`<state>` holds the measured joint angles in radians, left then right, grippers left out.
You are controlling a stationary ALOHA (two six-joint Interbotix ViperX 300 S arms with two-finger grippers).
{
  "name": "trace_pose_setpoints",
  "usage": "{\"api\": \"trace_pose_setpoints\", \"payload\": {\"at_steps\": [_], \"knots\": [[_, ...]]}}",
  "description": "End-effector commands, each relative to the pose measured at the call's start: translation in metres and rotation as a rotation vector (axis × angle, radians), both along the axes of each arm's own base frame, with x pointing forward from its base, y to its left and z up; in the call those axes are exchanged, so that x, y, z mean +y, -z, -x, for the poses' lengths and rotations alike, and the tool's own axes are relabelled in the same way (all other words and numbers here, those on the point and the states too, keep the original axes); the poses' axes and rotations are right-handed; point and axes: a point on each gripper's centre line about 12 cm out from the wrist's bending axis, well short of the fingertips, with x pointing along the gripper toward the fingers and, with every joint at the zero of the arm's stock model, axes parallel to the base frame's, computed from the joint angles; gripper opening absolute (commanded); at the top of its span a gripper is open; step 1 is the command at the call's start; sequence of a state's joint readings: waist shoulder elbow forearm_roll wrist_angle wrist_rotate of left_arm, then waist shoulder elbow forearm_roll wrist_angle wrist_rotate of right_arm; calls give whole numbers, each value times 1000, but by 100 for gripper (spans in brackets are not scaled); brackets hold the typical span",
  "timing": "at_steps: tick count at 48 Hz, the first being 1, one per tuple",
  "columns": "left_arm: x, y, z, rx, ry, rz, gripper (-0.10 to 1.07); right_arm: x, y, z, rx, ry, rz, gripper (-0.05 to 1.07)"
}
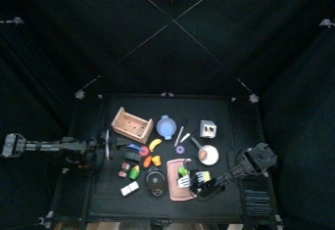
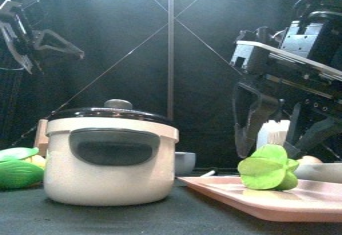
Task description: Grab cleaver handle
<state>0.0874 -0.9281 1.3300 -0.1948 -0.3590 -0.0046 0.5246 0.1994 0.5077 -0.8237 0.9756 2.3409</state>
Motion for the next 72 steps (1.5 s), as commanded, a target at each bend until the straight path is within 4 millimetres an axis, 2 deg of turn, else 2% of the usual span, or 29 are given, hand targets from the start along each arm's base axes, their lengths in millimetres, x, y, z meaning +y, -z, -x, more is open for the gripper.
{"api": "trace_pose_setpoints", "payload": {"at_steps": [1, 11, 21, 37, 54, 62, 72], "knots": [[0, -9, -3, -29, 1, -3, -2, -3, -26, -1, -59, -10, -15, 96], [0, -9, -3, -27, 1, -3, -2, -9, -49, 5, -112, -36, -9, 96], [0, -9, -3, -27, 1, -3, -2, -16, -62, 11, -145, -63, 10, 96], [0, -8, -3, -24, 0, -6, -2, -38, -109, 37, -274, -68, -12, 95], [0, -8, -3, -22, 0, -4, -2, -80, -148, 62, -377, -19, 40, 95], [1, -7, -2, -24, -3, -4, -2, -105, -164, 73, -347, 13, 92, 95], [1, -6, -2, -18, -4, -1, -2, -134, -174, 84, -293, 50, 130, 95]]}}
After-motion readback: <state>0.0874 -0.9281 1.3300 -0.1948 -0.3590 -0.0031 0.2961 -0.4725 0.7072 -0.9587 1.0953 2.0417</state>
